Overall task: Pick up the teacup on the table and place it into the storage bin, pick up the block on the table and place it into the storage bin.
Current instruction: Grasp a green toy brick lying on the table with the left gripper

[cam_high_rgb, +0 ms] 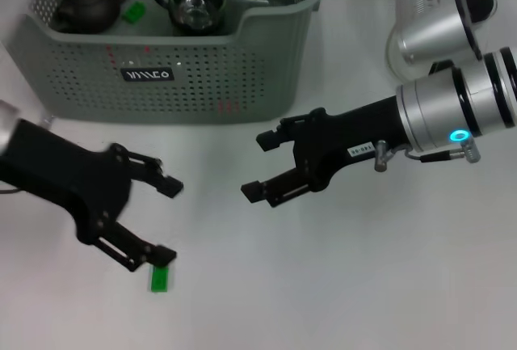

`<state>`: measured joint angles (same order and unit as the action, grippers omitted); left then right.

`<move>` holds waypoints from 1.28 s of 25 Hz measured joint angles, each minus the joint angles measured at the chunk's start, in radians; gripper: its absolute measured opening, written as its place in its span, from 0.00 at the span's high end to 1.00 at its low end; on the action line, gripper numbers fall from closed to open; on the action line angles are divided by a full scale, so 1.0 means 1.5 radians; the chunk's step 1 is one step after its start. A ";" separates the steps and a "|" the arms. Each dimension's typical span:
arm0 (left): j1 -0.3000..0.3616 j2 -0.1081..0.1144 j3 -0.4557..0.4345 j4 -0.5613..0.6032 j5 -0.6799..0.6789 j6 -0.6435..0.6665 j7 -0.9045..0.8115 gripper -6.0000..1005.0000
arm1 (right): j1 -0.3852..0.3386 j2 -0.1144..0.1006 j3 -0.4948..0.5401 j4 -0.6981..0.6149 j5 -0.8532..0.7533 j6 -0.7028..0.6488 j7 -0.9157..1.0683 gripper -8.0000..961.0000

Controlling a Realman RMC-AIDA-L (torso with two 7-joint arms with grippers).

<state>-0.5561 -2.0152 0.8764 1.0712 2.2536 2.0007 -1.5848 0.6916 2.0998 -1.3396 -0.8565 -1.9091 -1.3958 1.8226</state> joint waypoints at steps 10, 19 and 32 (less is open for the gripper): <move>-0.027 -0.074 0.075 0.088 0.196 -0.045 -0.021 0.08 | 0.019 0.000 0.025 0.027 0.008 0.007 0.001 0.01; -0.001 -0.105 0.195 0.167 0.275 -0.086 -0.122 0.10 | 0.020 -0.001 0.038 0.027 0.009 0.012 -0.007 0.01; 0.067 -0.107 0.387 0.206 0.293 -0.199 -0.196 0.13 | 0.017 -0.002 0.056 0.040 0.008 0.020 -0.050 0.01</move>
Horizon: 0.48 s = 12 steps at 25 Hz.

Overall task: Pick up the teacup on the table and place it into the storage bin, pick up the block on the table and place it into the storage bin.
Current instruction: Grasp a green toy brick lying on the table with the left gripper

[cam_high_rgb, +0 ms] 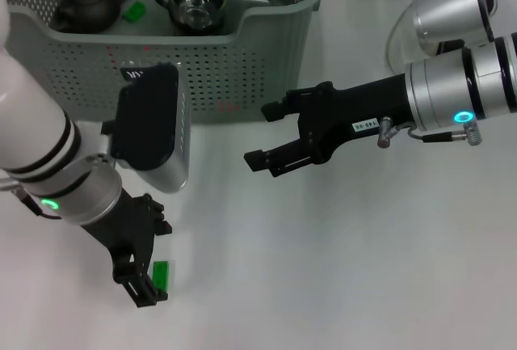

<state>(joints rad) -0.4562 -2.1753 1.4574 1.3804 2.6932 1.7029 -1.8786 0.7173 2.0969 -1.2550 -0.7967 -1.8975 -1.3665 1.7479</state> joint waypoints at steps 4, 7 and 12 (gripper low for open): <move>0.024 -0.001 0.016 0.017 0.001 -0.011 0.003 0.14 | 0.000 0.000 0.000 0.003 -0.002 0.005 -0.002 0.01; 0.042 -0.002 0.025 0.033 0.000 -0.017 0.005 0.14 | -0.001 0.000 0.002 0.003 -0.002 0.009 -0.003 0.01; 0.056 -0.002 0.042 0.040 -0.001 -0.027 0.006 0.16 | -0.002 0.000 0.006 0.005 -0.003 0.015 -0.011 0.01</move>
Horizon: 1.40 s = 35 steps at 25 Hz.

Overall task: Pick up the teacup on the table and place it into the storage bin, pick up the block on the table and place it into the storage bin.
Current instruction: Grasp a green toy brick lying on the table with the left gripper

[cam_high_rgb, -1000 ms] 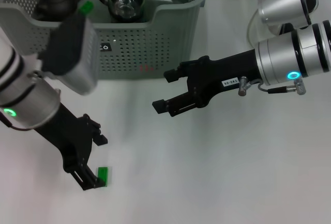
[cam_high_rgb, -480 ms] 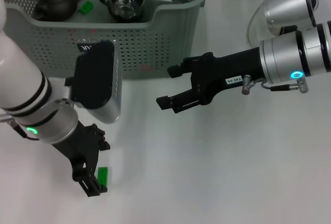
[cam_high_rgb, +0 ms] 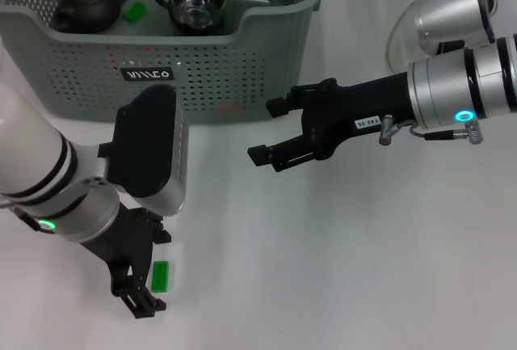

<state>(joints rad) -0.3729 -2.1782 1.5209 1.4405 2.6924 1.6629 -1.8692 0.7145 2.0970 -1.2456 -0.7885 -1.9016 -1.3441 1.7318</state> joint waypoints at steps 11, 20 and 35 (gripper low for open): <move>0.017 0.000 0.009 0.005 -0.005 -0.015 0.015 0.18 | -0.001 0.000 0.004 0.013 0.002 0.005 -0.010 0.01; 0.020 0.000 0.014 0.006 -0.021 -0.017 0.013 0.21 | 0.002 -0.001 0.004 0.025 -0.001 0.015 -0.018 0.01; 0.021 0.000 0.005 0.004 -0.016 -0.018 0.010 0.28 | 0.002 -0.001 0.004 0.025 -0.001 0.015 -0.021 0.01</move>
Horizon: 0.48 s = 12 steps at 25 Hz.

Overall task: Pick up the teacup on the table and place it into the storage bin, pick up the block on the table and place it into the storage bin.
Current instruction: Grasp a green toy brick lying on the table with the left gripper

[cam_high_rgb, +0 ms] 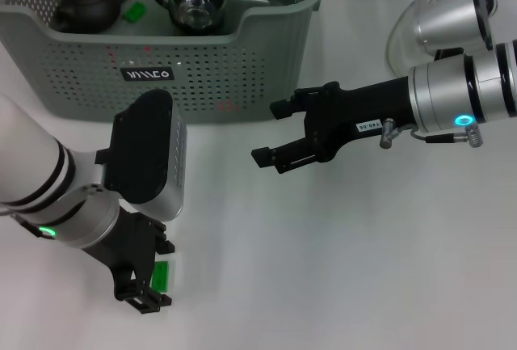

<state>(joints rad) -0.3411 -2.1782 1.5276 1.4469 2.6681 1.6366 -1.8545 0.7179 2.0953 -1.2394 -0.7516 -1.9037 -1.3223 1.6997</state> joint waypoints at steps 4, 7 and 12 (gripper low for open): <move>0.000 0.000 -0.002 0.000 0.000 0.000 0.000 0.28 | 0.000 0.000 0.000 0.000 0.000 0.002 -0.002 0.01; 0.000 0.000 -0.002 0.000 0.001 0.004 0.000 0.32 | 0.000 0.000 0.000 0.000 0.000 0.002 -0.003 0.01; 0.004 0.000 0.000 -0.001 0.001 0.002 0.005 0.38 | -0.001 0.000 0.000 0.000 0.000 0.002 -0.004 0.01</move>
<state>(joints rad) -0.3345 -2.1783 1.5275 1.4461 2.6692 1.6395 -1.8472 0.7164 2.0954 -1.2394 -0.7516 -1.9037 -1.3193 1.6938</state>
